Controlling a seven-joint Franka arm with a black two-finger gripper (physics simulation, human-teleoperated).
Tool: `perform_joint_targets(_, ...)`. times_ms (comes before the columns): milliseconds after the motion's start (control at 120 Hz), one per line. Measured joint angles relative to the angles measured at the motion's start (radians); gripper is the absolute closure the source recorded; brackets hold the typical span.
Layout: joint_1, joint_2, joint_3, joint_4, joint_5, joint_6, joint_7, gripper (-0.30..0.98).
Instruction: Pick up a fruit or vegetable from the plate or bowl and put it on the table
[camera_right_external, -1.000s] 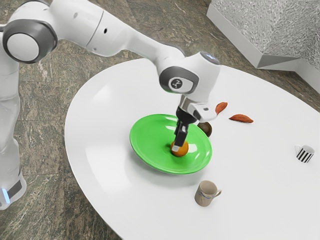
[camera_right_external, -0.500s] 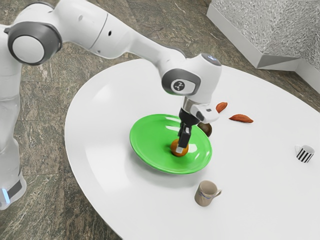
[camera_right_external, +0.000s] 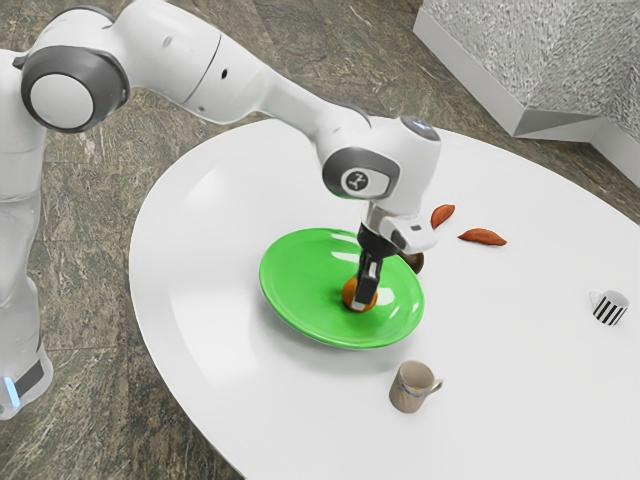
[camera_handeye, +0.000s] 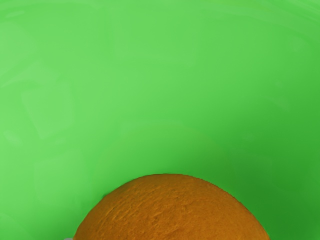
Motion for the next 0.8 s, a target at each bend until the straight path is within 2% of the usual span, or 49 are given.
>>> perform_joint_targets(150, 0.001, -0.004, -0.002, 0.001, 0.005, 0.018, 0.011, 0.39)
perform_joint_targets(208, 0.011, -0.029, -0.028, 0.09, 0.015, -0.028, 0.012, 0.44)
perform_joint_targets(283, 0.016, -0.056, -0.092, 0.205, 0.042, -0.099, 0.009, 0.4)
perform_joint_targets(317, 0.029, 0.025, -0.169, 0.362, 0.052, -0.128, 0.008, 0.37)
perform_joint_targets(375, -0.042, 0.197, -0.264, 0.622, 0.072, -0.175, 0.007, 0.36)
perform_joint_targets(450, -0.077, 0.316, -0.31, 0.779, 0.086, -0.212, 0.008, 0.37)
perform_joint_targets(500, -0.086, 0.356, -0.319, 0.817, 0.091, -0.224, 0.009, 0.37)
perform_joint_targets(542, -0.094, 0.373, -0.322, 0.833, 0.089, -0.234, 0.01, 0.25)
perform_joint_targets(633, -0.1, 0.383, -0.323, 0.842, 0.08, -0.25, 0.012, 0.13)
perform_joint_targets(800, -0.096, 0.372, -0.32, 0.834, 0.062, -0.291, 0.016, 0.04)
